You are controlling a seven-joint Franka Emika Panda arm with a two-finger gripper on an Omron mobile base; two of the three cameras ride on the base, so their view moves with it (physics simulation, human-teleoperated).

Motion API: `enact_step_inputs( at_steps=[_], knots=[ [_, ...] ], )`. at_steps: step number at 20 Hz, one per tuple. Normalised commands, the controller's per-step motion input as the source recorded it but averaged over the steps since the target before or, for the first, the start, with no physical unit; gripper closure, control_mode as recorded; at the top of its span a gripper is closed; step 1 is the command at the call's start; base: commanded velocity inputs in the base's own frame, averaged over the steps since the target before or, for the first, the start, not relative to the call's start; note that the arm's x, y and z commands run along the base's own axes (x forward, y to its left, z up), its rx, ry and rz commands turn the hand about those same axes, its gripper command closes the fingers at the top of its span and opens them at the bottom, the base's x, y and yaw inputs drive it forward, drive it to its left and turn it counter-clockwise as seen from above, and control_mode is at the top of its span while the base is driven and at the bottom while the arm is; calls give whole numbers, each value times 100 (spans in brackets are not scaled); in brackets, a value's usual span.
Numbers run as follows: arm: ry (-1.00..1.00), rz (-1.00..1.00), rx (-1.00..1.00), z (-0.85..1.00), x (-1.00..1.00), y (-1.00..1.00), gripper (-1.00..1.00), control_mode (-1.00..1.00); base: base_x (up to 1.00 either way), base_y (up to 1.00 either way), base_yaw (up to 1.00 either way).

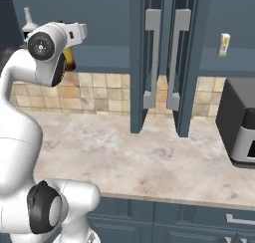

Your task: Sort all alcoholic drinks to one cabinet, and non-alcoholic drinks to the other.

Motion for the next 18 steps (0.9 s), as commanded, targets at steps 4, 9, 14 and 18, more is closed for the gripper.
enact_step_inputs(
  at_steps=[4, 9, 14, 18],
  knots=[
    [0, 0, 11, 0, 69, 3, 100, -100, 0, 0, 0],
    [0, 0, 9, 0, 72, 12, 100, -100, 0, 0, 0],
    [1, 0, 4, -2, 70, 17, 100, -100, 0, 0, 0],
    [3, 0, 1, -8, 63, 14, 100, -100, 0, 0, 0]
  ],
)
